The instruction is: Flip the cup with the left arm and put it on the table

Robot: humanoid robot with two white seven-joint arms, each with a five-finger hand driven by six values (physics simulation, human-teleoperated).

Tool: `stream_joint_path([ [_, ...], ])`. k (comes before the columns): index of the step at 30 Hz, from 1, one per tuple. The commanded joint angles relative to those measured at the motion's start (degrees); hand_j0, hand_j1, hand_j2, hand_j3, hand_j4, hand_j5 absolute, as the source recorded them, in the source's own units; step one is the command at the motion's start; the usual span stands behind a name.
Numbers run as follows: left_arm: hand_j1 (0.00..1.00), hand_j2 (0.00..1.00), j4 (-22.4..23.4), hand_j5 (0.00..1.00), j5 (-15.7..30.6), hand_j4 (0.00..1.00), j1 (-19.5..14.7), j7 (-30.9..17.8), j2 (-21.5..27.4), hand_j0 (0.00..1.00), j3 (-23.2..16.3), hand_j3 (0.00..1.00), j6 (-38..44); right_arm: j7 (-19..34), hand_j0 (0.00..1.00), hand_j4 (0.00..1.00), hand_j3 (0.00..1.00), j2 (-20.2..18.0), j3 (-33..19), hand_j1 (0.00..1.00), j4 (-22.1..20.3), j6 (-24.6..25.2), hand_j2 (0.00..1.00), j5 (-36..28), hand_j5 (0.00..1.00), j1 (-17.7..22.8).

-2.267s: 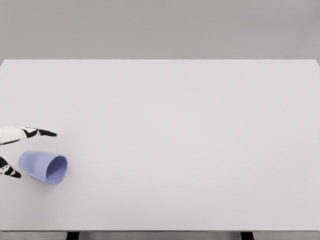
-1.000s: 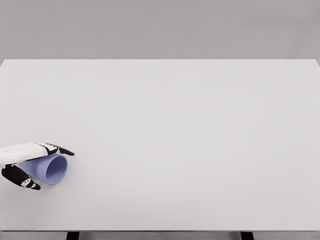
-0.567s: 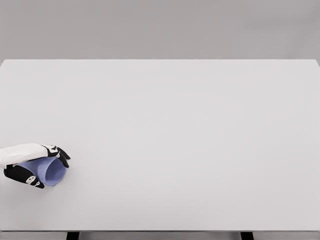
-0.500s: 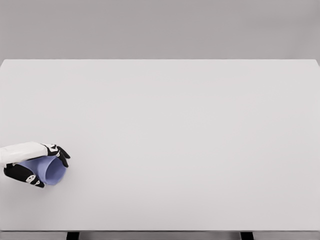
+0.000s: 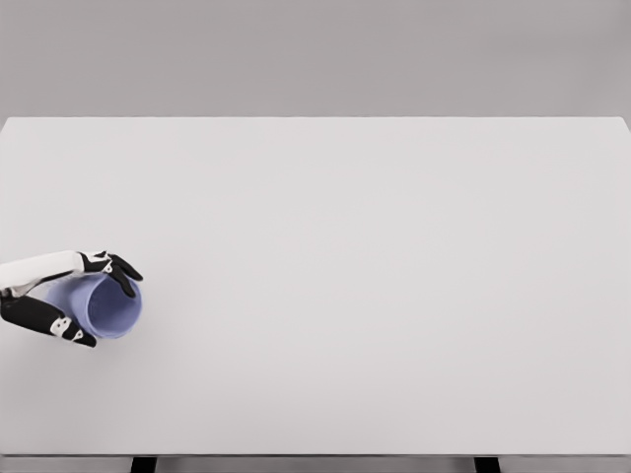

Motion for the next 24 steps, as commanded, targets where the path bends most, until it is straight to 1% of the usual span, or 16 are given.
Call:
stream_joint_path([
  [1,0.58,0.58,1.7,0.58,7.5,0.58,0.0,-3.9,-1.4,0.58,0.1,0.58,-1.8,0.0,1.00,1.00,1.00,0.0,0.0,1.00,0.0,0.0,1.00,0.0,1.00,0.0],
  [3,0.59,0.59,5.1,0.59,14.2,0.59,-1.9,-3.9,-5.1,0.59,0.0,0.59,-1.8,0.0,1.00,1.00,1.00,0.0,0.0,1.00,0.0,0.0,1.00,0.0,1.00,0.0],
  [4,0.59,0.59,6.2,0.59,16.6,0.59,-2.6,-3.9,-6.7,0.59,0.1,0.59,-1.6,0.0,1.00,1.00,1.00,0.0,0.0,1.00,0.0,0.0,1.00,0.0,1.00,0.0],
  [6,0.59,0.59,7.9,0.59,23.5,0.59,-4.0,-3.9,-9.1,0.59,0.0,0.59,-1.1,0.0,1.00,1.00,1.00,0.0,0.0,1.00,0.0,0.0,1.00,0.0,1.00,0.0],
  [7,0.59,0.59,9.1,0.59,25.6,0.59,-4.9,-3.9,-10.8,0.59,0.0,0.59,-0.9,0.0,1.00,1.00,1.00,0.0,0.0,1.00,0.0,0.0,1.00,0.0,1.00,0.0],
  [8,0.59,0.59,10.7,0.59,26.5,0.59,-5.5,-3.9,-12.4,0.59,0.0,0.59,-0.4,0.0,1.00,1.00,1.00,0.0,0.0,1.00,0.0,0.0,1.00,0.0,1.00,0.0],
  [9,0.59,0.59,11.8,0.59,27.2,0.59,-6.1,-3.9,-14.4,0.59,-0.2,0.59,0.7,0.0,1.00,1.00,1.00,0.0,0.0,1.00,0.0,-0.1,1.00,0.0,1.00,0.0],
  [13,0.60,0.60,12.4,0.60,27.2,0.60,-7.0,-3.9,-17.8,0.60,-0.7,0.60,3.2,0.0,1.00,1.00,1.00,0.0,0.0,1.00,0.0,0.0,1.00,0.0,1.00,0.0],
  [15,0.60,0.60,14.6,0.60,27.3,0.60,-7.6,-3.9,-20.5,0.60,-0.9,0.60,3.4,0.0,1.00,1.00,1.00,0.0,0.0,1.00,0.0,0.0,1.00,0.0,1.00,0.0],
  [19,0.60,0.60,15.5,0.60,27.0,0.60,-7.9,-3.9,-22.6,0.60,-0.9,0.60,3.9,0.0,1.00,1.00,1.00,0.0,0.0,1.00,0.0,0.0,1.00,0.0,1.00,0.0],
  [22,0.61,0.61,17.5,0.61,26.6,0.61,-8.0,-3.9,-24.3,0.61,-0.9,0.61,3.7,0.0,1.00,1.00,1.00,0.0,0.0,1.00,0.0,0.0,1.00,0.0,1.00,0.0],
  [23,0.61,0.61,18.0,0.61,26.4,0.61,-8.0,-3.9,-24.8,0.61,-0.9,0.61,3.6,0.0,1.00,1.00,1.00,0.0,0.0,1.00,0.0,0.0,1.00,0.0,1.00,0.0],
  [24,0.62,0.62,18.3,0.62,25.1,0.62,-8.0,-3.9,-25.0,0.62,-0.9,0.62,3.5,0.0,1.00,1.00,1.00,0.0,0.0,1.00,0.0,0.0,1.00,0.0,1.00,0.0],
])
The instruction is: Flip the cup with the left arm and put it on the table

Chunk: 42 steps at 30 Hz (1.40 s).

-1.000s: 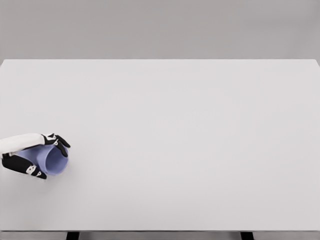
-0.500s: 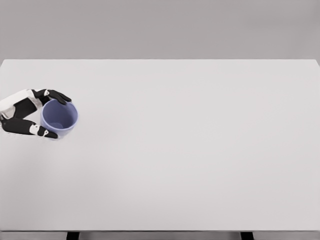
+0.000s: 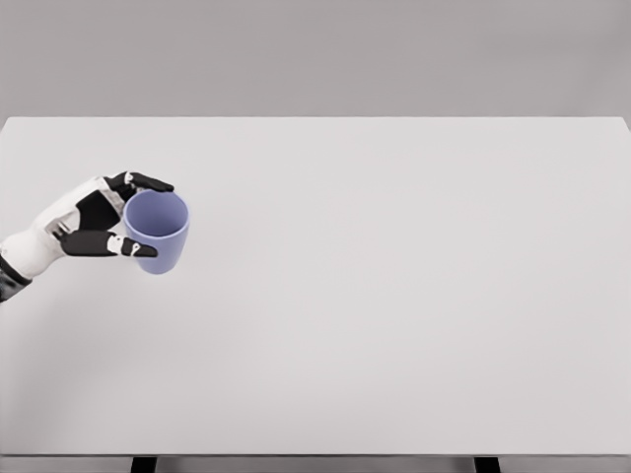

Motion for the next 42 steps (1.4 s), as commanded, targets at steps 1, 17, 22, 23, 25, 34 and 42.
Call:
stream_joint_path([
  [1,0.62,0.62,1.5,0.62,-1.6,0.62,0.0,0.0,-1.2,0.62,0.0,0.62,-0.1,0.0,1.00,1.00,1.00,0.0,0.0,1.00,0.0,0.0,1.00,0.0,1.00,0.0],
  [17,0.99,0.99,3.9,0.99,-7.5,0.99,-0.4,0.0,-4.0,0.99,-0.8,0.99,0.3,0.0,1.00,1.00,1.00,0.0,0.0,1.00,0.0,-0.1,1.00,0.0,1.00,0.0],
  [22,1.00,1.00,3.8,1.00,-7.5,1.00,-0.8,0.0,-3.9,1.00,-0.8,1.00,0.3,0.0,1.00,1.00,1.00,0.0,0.0,1.00,0.0,0.0,1.00,0.0,1.00,0.0],
  [23,1.00,1.00,3.8,1.00,-7.4,1.00,-0.9,0.0,-3.9,1.00,-0.8,1.00,0.3,0.0,1.00,1.00,1.00,0.0,0.0,1.00,0.0,0.0,1.00,0.0,1.00,0.0],
  [25,1.00,1.00,3.8,1.00,-7.3,1.00,-1.1,0.0,-3.9,1.00,-0.8,1.00,0.3,0.0,1.00,1.00,1.00,0.0,0.0,1.00,0.0,0.0,1.00,0.0,1.00,0.0],
  [34,1.00,1.00,1.6,1.00,-6.9,1.00,-2.0,0.0,-3.2,1.00,-0.3,1.00,0.1,0.0,1.00,1.00,1.00,0.0,0.0,1.00,0.0,0.0,1.00,0.0,1.00,0.0],
  [42,1.00,1.00,0.4,1.00,-6.9,1.00,-3.2,0.0,-3.2,1.00,-0.2,1.00,-0.2,0.0,1.00,1.00,1.00,0.0,0.0,1.00,0.0,0.0,1.00,0.0,1.00,0.0],
])
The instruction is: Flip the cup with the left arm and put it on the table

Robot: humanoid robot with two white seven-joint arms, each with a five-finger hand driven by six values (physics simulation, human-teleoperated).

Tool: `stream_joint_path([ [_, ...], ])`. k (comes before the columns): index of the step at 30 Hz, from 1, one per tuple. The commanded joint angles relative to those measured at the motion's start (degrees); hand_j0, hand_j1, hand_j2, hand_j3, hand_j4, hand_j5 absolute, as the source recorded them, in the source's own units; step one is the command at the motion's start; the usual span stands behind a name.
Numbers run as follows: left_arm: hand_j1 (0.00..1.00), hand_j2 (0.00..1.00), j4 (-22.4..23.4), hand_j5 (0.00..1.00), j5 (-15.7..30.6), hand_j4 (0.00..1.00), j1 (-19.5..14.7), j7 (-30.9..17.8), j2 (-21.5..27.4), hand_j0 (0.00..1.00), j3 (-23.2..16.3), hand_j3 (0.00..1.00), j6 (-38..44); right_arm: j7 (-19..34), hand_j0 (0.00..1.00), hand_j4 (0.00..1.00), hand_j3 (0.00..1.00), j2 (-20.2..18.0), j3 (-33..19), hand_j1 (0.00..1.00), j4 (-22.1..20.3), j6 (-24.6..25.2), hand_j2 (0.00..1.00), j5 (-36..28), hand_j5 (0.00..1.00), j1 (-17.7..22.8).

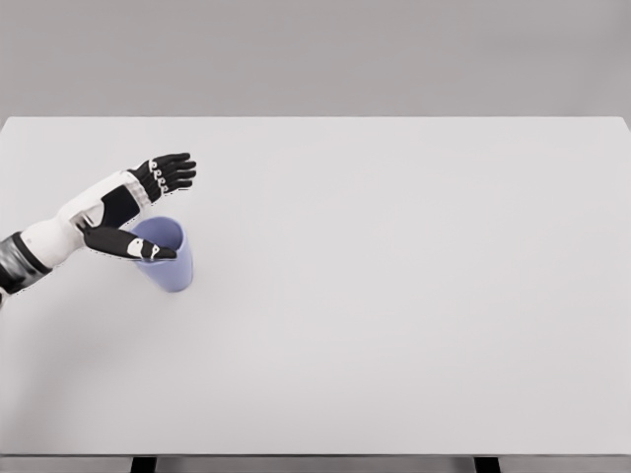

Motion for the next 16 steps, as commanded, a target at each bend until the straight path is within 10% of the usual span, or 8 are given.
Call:
stream_joint_path([
  [1,1.00,1.00,-0.3,1.00,0.3,1.00,0.0,0.0,0.2,1.00,0.1,1.00,-0.2,0.0,1.00,1.00,1.00,0.0,0.0,1.00,0.0,0.0,1.00,0.0,1.00,0.0],
  [9,1.00,1.00,5.9,1.00,-16.4,1.00,-0.4,0.0,13.8,1.00,5.6,1.00,-12.0,0.0,1.00,1.00,1.00,0.0,0.0,1.00,0.0,0.0,1.00,0.0,1.00,0.0],
  [16,1.00,1.00,8.5,1.00,-25.7,1.00,-0.2,0.0,12.5,1.00,5.9,1.00,-12.0,0.0,1.00,1.00,1.00,0.0,0.0,1.00,0.0,0.0,1.00,0.0,1.00,0.0],
])
